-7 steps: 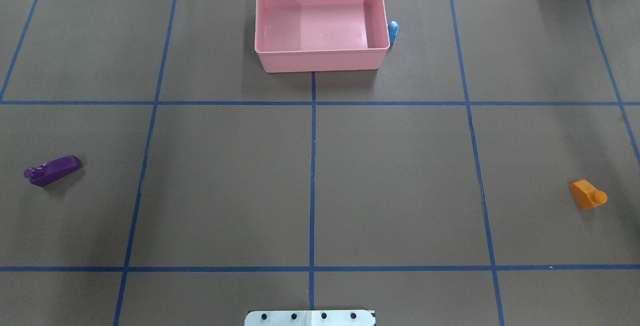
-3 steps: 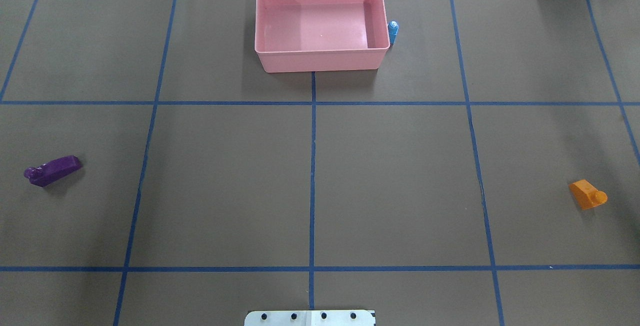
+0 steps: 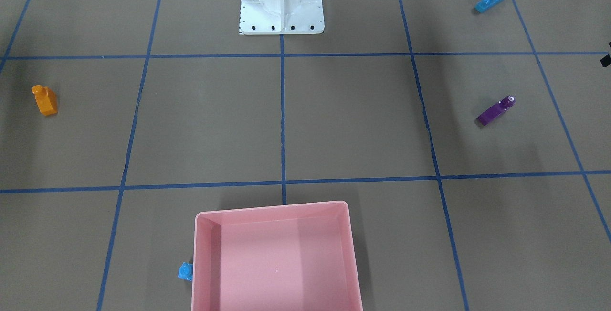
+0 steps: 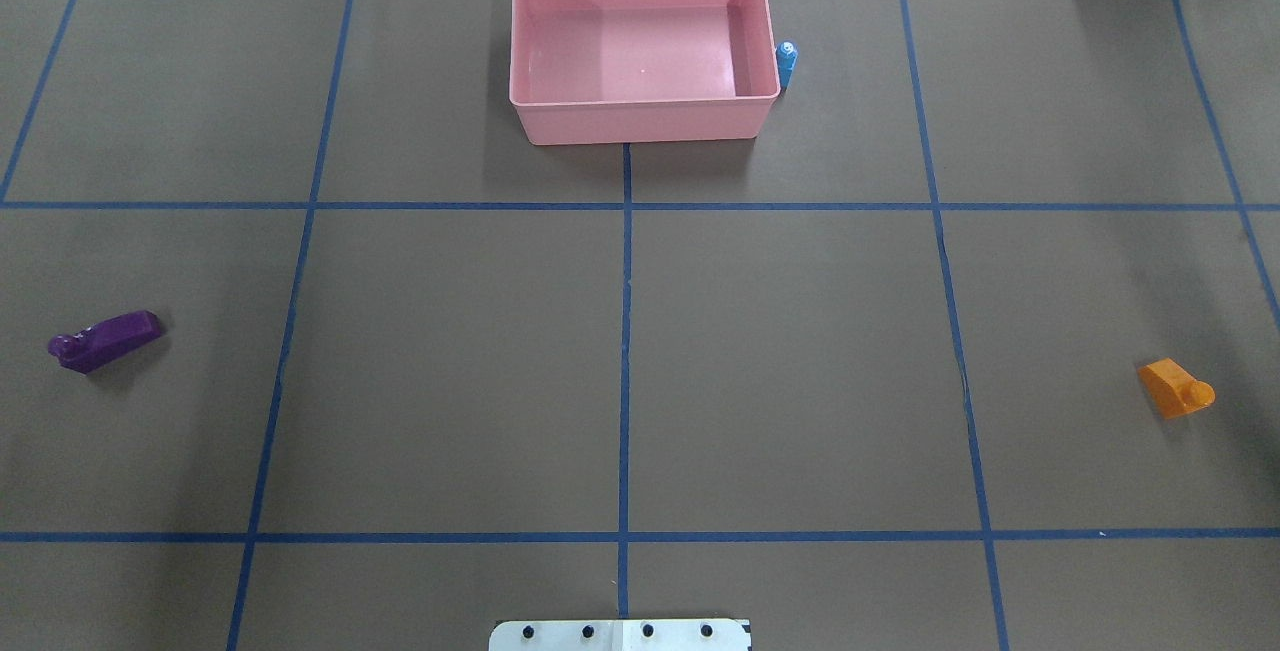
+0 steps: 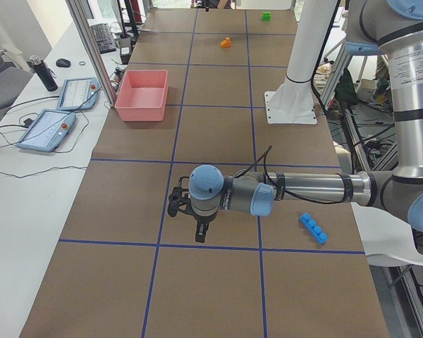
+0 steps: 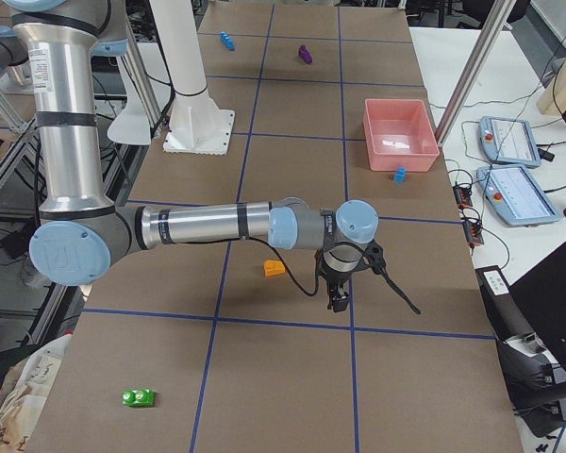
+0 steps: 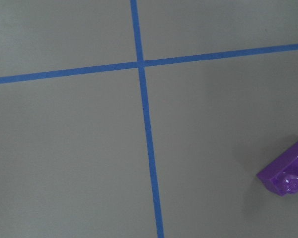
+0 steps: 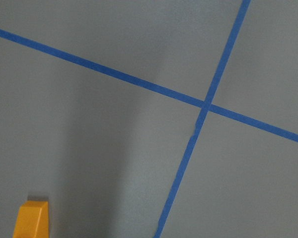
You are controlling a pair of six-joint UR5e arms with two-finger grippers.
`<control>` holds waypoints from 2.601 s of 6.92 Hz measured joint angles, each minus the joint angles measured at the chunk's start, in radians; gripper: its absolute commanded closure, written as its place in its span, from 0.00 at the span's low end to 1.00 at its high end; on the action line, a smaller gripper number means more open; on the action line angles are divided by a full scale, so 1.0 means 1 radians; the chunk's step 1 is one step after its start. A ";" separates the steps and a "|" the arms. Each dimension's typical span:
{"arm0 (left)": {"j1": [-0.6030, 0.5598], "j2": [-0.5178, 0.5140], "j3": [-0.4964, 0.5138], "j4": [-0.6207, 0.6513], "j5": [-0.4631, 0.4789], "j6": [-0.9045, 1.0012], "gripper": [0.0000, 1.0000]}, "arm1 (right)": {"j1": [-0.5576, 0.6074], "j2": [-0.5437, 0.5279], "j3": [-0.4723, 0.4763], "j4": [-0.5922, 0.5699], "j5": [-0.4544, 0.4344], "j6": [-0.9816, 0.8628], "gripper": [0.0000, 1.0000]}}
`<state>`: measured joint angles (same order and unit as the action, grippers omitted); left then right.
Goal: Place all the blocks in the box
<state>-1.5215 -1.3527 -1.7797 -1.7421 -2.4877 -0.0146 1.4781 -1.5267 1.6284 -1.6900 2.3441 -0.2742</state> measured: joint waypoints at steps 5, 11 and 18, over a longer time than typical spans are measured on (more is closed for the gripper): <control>0.219 -0.038 -0.019 -0.188 -0.037 -0.175 0.00 | -0.186 0.005 0.014 0.012 0.104 0.082 0.00; 0.267 -0.064 -0.025 -0.212 -0.033 -0.229 0.00 | -0.467 -0.044 0.062 0.012 0.034 0.352 0.14; 0.466 -0.182 -0.001 -0.210 0.150 -0.133 0.01 | -0.500 -0.056 0.185 0.008 0.007 0.511 1.00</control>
<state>-1.0557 -1.5348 -1.7812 -1.9523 -2.3381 -0.1474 0.9780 -1.5826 1.8129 -1.6816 2.3514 0.2368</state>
